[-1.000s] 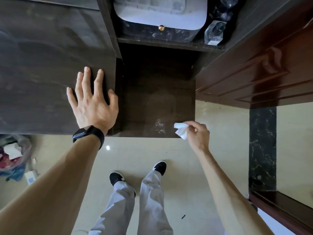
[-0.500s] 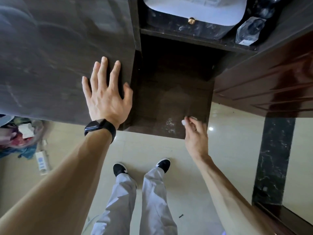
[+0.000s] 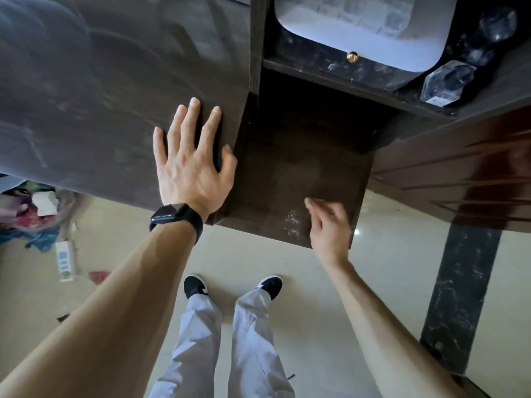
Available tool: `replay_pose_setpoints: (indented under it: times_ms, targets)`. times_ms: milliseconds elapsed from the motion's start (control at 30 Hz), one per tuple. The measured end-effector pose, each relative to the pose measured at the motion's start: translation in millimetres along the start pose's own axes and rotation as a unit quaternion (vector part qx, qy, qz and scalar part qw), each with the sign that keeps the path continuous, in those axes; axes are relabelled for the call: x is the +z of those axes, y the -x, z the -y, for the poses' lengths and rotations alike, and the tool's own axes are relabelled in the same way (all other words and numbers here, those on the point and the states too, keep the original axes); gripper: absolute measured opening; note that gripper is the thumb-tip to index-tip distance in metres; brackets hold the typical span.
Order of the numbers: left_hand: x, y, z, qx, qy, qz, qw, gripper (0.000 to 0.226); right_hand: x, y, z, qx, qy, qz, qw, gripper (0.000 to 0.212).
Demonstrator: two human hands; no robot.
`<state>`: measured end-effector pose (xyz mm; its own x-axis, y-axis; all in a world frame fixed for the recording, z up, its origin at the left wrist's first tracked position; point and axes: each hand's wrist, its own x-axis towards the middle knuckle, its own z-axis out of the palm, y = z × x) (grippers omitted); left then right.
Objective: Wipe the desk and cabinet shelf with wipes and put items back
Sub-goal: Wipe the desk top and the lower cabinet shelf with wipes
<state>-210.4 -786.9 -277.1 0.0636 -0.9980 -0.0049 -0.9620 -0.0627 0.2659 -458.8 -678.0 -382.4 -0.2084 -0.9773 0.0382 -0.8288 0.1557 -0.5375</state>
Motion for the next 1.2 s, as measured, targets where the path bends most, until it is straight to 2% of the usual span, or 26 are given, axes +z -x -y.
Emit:
replay_pose_setpoints:
  times_ms: [100, 167, 333, 400, 500, 600, 667, 733, 833, 933, 1033, 1200]
  targets:
    - [-1.2, -0.2, 0.6, -0.002, 0.003, 0.001, 1.000, 0.058, -8.8, 65.2, 0.2, -0.066, -0.016, 0.074, 0.995, 0.032]
    - [-1.1, 0.6, 0.0, -0.003, 0.003, 0.004, 1.000, 0.058, -10.0, 46.9, -3.5, -0.077, -0.017, 0.085, 0.993, 0.027]
    - [-1.1, 0.0, 0.4, -0.002, 0.001, 0.000, 1.000, 0.058, -0.5, -87.5, 1.1, 0.022, -0.002, -0.031, 0.999, 0.020]
    - [-1.1, 0.8, -0.1, -0.003, 0.001, 0.000, 1.000, 0.058, 4.3, -102.2, 5.8, 0.036, 0.001, -0.044, 0.998, 0.019]
    - [-2.1, 0.9, -1.4, -0.004, 0.000, 0.006, 1.000, 0.058, 10.2, -38.6, 15.4, -0.016, -0.017, 0.001, 1.000, 0.021]
    - [-2.7, -0.1, -0.8, -0.005, 0.001, 0.010, 1.000, 0.058, 3.9, 47.8, 17.2, -0.074, -0.042, 0.091, 0.992, 0.024]
    - [-2.6, 0.0, -1.3, -0.006, 0.001, 0.012, 1.000, 0.058, 0.1, 56.6, 12.1, -0.090, -0.051, 0.112, 0.988, 0.023]
    - [-1.9, -0.1, -1.4, -0.006, 0.000, 0.015, 1.000, 0.058, 0.8, 25.0, 8.0, -0.055, -0.056, 0.076, 0.994, 0.022]
    - [-1.3, -0.4, 0.2, -0.006, -0.005, 0.013, 1.000, 0.058, 3.3, -59.6, 6.0, 0.035, -0.017, -0.029, 0.999, 0.023]
    - [-0.1, -0.1, -0.6, -0.003, -0.007, 0.013, 1.000, 0.058, 14.7, -122.2, 12.6, 0.062, 0.021, -0.063, 0.996, 0.026]
    - [-0.1, -0.2, 0.6, -0.003, -0.006, 0.010, 1.000, 0.058, 30.3, -95.2, 33.1, -0.008, 0.002, -0.034, 0.999, 0.029]
    - [-2.4, -0.3, -0.3, -0.005, -0.003, 0.015, 1.000, 0.059, 27.4, 38.1, 39.9, -0.114, -0.082, 0.114, 0.984, 0.030]
